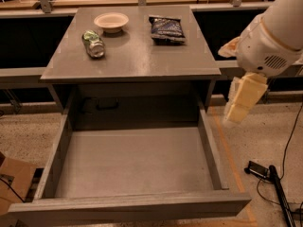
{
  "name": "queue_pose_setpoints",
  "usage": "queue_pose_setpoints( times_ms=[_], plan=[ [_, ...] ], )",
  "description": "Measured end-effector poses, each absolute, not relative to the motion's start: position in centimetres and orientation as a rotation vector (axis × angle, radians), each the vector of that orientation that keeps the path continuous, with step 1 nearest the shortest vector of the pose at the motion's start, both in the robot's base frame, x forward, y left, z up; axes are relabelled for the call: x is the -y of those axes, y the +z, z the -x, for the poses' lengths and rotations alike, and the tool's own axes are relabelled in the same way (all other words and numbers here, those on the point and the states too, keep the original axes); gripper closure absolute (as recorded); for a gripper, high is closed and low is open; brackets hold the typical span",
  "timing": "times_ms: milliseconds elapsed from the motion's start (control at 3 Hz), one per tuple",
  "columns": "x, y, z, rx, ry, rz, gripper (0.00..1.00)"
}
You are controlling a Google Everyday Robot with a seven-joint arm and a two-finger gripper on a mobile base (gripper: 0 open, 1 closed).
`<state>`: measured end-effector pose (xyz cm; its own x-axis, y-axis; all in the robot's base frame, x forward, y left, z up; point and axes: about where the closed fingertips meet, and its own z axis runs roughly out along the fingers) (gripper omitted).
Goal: Place green can into top drawer
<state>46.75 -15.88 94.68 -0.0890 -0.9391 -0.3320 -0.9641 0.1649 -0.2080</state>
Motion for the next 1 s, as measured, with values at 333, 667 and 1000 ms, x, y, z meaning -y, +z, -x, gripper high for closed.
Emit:
queue_pose_setpoints(
  times_ms=[333,667,1000],
  plan=[
    [15.5,94.4,-46.9,-2.057,0.107,1.810,0.00],
    [14.9,93.6,-47.9,-2.053,0.189,1.713,0.00],
    [11.5,94.0,-52.3,-1.910,0.331,1.579,0.00]
  ],
)
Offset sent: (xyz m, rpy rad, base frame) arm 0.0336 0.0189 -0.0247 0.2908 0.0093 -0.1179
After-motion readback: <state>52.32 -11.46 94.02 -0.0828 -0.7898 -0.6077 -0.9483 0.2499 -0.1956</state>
